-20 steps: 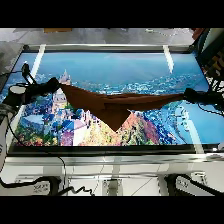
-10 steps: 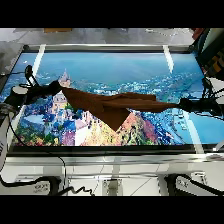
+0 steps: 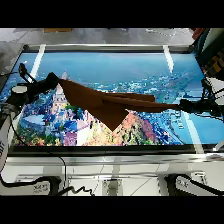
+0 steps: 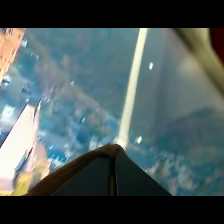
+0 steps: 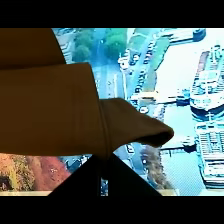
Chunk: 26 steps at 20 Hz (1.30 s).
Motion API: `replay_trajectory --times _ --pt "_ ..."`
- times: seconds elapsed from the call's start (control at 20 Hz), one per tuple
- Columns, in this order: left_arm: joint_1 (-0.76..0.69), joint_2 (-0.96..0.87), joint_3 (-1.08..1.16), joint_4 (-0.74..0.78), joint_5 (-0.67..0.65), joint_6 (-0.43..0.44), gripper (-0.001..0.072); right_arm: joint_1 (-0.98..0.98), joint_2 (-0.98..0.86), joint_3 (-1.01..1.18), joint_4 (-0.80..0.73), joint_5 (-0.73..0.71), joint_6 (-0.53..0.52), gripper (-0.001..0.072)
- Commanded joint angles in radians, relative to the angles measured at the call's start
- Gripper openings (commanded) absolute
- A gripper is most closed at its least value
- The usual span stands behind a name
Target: Fold the clothes and pants, and hang the long-sleeved shirts on hangers.
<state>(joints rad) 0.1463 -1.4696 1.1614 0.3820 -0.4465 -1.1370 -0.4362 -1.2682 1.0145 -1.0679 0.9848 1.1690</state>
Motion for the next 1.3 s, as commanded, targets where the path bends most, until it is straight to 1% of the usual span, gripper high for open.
replay_trajectory --times 0.0,0.1,0.15,0.2,0.25,0.3,0.35,0.4,0.5,0.6,0.65,0.7,0.8,0.85,0.9,1.0,1.1,1.15,1.2,1.25 --pt "-0.035 -0.003 0.0 -0.106 0.128 0.0 0.0013 0.001 0.0 0.0 -0.002 -0.009 0.001 0.0017" --pt "-0.054 -0.016 0.0 -0.094 0.141 0.001 0.0013 0.001 0.0 0.0 -0.002 -0.009 0.001 0.0017" --pt "-0.06 -0.027 0.0 -0.082 0.141 0.001 0.0037 0.001 0.0 0.0 -0.002 -0.009 0.001 0.0017" --pt "-0.063 -0.038 0.0 -0.067 0.141 0.001 0.0184 0.001 0.0 0.0 -0.002 -0.009 0.001 0.0017" --pt "-0.064 -0.051 0.0 -0.064 0.14 0.001 0.0445 0.001 0.0 0.0 -0.002 -0.008 0.001 0.0017" --pt "-0.064 -0.06 0.0 -0.064 0.136 0.001 0.0653 0.001 0.0 0.0 -0.002 -0.008 0.001 0.0017" --pt "-0.063 -0.067 0.0 -0.055 0.114 0.001 0.0706 0.001 0.0 0.0 -0.002 -0.008 0.001 0.0017" --pt "-0.06 -0.068 0.0 -0.011 0.087 0.001 0.0704 0.001 0.0 0.0 -0.002 -0.008 0.001 0.0017" --pt "-0.043 -0.066 0.0 0.155 -0.018 0.0 0.0698 0.001 0.0 0.0 -0.002 -0.008 0.001 0.0017" --pt "-0.01 -0.067 0.0 0.294 -0.217 0.0 0.0687 0.001 0.0 0.0 -0.002 -0.008 0.001 0.0017" --pt "0.006 -0.067 -0.001 0.341 -0.337 0.0 0.0583 0.001 0.0 0.0 -0.002 -0.008 0.0 0.0017" --pt "0.017 -0.067 -0.001 0.372 -0.455 0.0 0.0529 0.001 0.0 0.0 -0.002 -0.009 0.0 0.0017" --pt "0.018 -0.067 -0.023 0.37 -0.625 0.0 0.0529 0.001 0.0 0.0 -0.002 -0.009 0.0 0.0017" --pt "0.003 -0.067 -0.043 0.364 -0.666 -0.008 0.0529 0.001 0.0 0.0 -0.002 -0.009 0.0 0.0017" --pt "-0.02 -0.068 -0.067 0.365 -0.673 -0.029 0.0529 0.001 0.0 0.0 -0.002 -0.009 0.0 0.0017" --pt "-0.083 -0.092 -0.098 0.365 -0.655 -0.039 0.0529 0.001 0.0 0.0 -0.002 -0.008 0.0 0.0017" --pt "-0.138 -0.13 -0.098 0.341 -0.608 -0.078 0.0529 0.001 0.0 0.0 -0.002 -0.008 0.0 0.0017" --pt "-0.163 -0.152 -0.098 0.3 -0.57 -0.11 0.0526 0.001 0.0 0.0 -0.002 -0.008 0.0 0.0017" --pt "-0.184 -0.175 -0.098 0.251 -0.538 -0.137 0.0457 0.001 0.0 0.0 -0.002 -0.008 0.0 0.0017" --pt "-0.2 -0.196 -0.098 0.209 -0.518 -0.138 0.0413 0.001 0.0 0.0 -0.002 -0.008 0.0 0.0017"
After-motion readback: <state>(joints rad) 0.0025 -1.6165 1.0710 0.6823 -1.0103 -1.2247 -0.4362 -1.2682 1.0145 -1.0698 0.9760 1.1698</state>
